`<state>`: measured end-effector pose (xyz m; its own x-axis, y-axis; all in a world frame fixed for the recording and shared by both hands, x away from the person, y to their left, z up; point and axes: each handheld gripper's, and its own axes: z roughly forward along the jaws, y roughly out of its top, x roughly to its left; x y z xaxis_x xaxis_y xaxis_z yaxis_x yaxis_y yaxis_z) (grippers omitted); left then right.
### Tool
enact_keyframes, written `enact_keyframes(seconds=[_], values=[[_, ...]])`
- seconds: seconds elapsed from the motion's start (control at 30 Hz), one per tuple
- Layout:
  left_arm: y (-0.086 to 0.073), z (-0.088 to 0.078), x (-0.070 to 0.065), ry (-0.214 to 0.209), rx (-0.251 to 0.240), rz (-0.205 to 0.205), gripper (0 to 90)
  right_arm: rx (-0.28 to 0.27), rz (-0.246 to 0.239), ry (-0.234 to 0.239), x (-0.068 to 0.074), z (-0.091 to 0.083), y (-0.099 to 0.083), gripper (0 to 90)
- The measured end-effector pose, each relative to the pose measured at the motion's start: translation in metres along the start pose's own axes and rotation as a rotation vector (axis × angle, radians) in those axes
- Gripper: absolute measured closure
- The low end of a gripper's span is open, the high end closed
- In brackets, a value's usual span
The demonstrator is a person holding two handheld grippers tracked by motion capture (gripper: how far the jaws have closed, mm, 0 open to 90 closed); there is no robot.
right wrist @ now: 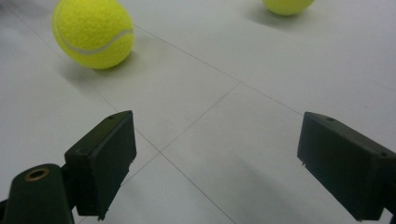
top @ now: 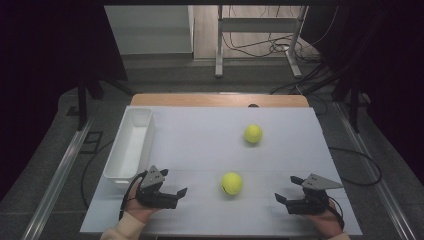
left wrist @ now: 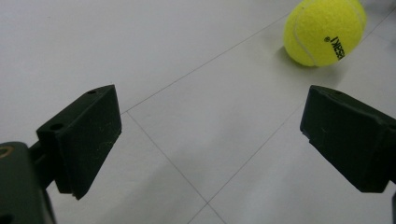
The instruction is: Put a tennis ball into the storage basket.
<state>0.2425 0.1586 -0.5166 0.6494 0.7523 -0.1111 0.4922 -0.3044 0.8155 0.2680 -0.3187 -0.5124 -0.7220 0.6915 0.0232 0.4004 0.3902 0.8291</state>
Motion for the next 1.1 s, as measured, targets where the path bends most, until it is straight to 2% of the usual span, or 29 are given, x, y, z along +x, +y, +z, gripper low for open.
enact_keyframes(seconds=[0.83,1.1], values=[[0.016,0.001,-0.007,-0.014,-0.008,0.012,6.4,0.009,-0.003,0.003,0.000,0.001,0.000,12.3],[0.022,0.004,-0.011,-0.017,0.001,0.034,6.5,0.000,-0.008,-0.002,0.000,0.000,0.000,12.6]])
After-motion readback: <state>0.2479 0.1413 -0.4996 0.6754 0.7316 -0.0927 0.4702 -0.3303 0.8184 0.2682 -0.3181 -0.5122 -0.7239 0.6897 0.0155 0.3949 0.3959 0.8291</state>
